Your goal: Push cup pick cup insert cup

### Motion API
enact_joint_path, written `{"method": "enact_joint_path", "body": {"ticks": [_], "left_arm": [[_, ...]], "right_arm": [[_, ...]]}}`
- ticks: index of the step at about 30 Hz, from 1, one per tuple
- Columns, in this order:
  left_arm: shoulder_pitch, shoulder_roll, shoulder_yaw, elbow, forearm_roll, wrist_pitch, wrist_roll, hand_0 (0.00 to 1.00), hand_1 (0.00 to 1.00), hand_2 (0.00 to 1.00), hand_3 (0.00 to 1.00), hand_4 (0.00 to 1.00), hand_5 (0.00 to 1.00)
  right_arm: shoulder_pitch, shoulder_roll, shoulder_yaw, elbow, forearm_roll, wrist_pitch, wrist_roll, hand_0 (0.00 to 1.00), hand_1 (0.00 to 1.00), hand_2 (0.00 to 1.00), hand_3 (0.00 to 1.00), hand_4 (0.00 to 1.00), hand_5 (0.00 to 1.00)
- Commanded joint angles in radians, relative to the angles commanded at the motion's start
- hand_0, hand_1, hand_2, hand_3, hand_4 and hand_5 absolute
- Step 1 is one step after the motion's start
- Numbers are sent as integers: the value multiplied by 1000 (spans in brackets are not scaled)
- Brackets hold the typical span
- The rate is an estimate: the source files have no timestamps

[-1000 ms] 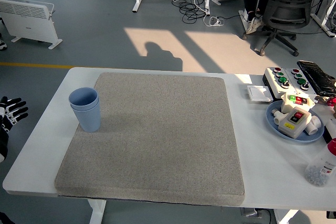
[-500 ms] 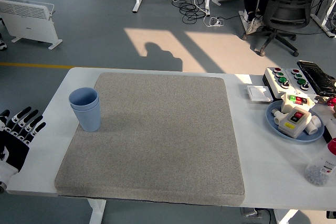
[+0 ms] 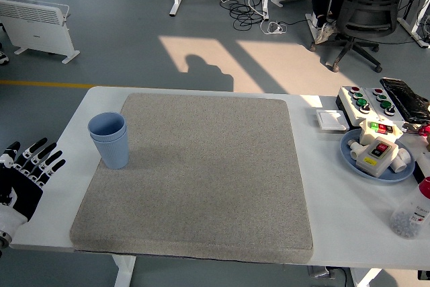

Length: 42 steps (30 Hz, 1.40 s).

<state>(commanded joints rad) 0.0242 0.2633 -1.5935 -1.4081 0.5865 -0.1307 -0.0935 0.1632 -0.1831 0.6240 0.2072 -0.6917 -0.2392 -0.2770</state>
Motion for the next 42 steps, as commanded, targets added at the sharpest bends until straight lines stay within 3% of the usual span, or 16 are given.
{"method": "enact_joint_path", "body": {"ticks": [42], "left_arm": [[30,-2,15,14,5,5,-4,802,801,811,819,602,998]], "right_arm": [[-27,-3,23,5,-53,9,-12,710,636,650,587,122,413]]}}
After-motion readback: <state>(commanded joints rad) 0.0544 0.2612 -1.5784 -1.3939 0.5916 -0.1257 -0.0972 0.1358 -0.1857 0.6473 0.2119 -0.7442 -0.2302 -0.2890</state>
